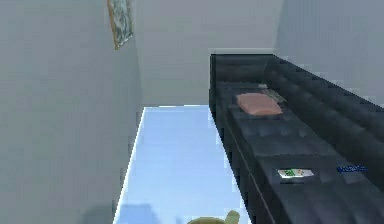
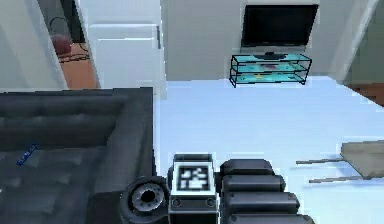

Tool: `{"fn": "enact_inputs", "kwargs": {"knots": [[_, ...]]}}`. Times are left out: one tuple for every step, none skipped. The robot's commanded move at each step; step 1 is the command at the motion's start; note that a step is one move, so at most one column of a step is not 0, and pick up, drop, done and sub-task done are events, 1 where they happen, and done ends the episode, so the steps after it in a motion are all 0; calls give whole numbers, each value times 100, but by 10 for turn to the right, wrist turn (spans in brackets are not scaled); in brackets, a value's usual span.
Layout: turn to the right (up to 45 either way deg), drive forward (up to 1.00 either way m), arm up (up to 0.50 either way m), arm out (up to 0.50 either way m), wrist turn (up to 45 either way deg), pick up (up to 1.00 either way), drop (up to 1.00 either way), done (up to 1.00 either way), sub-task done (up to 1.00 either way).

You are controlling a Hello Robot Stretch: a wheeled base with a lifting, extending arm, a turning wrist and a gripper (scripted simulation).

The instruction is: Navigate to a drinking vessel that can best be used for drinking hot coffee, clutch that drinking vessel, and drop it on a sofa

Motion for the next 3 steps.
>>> {"fn": "enact_inputs", "kwargs": {"knots": [[0, 100, 0, 0, 0, 0, 0, 0, 0], [60, 0, 0, 0, 0, 0, 0, 0, 0], [0, 45, 0, 0, 0, 0, 0, 0, 0]]}}
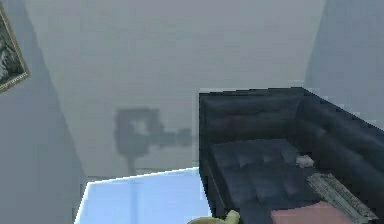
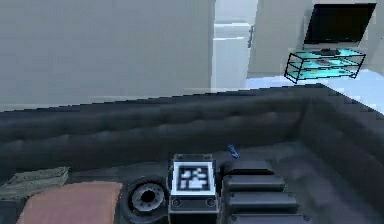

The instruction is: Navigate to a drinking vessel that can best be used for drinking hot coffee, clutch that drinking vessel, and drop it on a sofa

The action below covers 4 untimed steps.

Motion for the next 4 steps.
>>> {"fn": "enact_inputs", "kwargs": {"knots": [[450, 0, 0, 0, 0, 0, 0, 0, 0], [240, 0, 0, 0, 0, 0, 0, 0, 0], [-450, 0, 0, 0, 0, 0, 0, 0, 0], [-210, 0, 0, 0, 0, 0, 0, 0, 0]]}}
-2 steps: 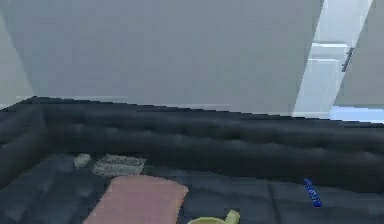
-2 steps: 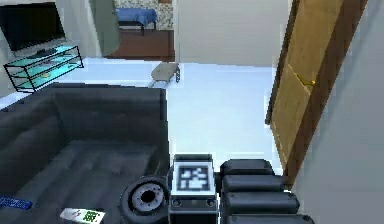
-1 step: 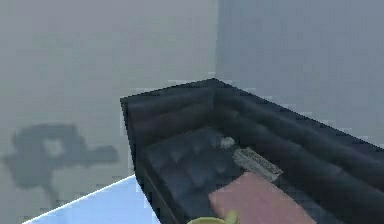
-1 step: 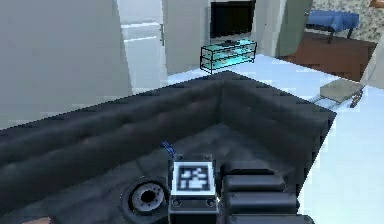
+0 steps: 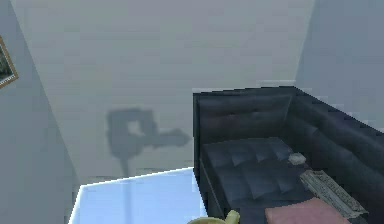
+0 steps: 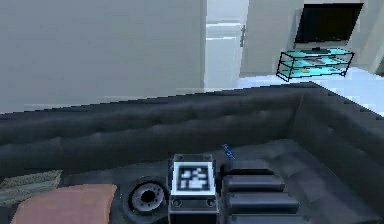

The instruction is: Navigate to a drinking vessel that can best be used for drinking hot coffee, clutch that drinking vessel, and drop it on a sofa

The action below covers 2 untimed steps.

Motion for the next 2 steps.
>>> {"fn": "enact_inputs", "kwargs": {"knots": [[0, 0, 0, 40, 0, 0, 0, 0, 0], [0, 0, 0, 0, 450, 0, 0, 0, 0]]}}
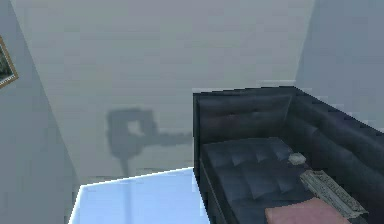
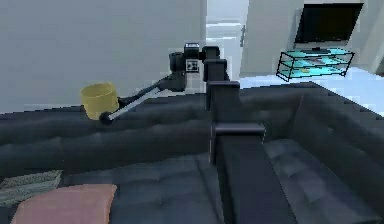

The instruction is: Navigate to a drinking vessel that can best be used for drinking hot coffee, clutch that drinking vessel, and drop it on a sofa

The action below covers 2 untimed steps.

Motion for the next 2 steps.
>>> {"fn": "enact_inputs", "kwargs": {"knots": [[0, 0, 0, 0, 360, 0, 0, 0, 0], [0, 0, -28, 0, 0, 0, 0, 0, 0]]}}
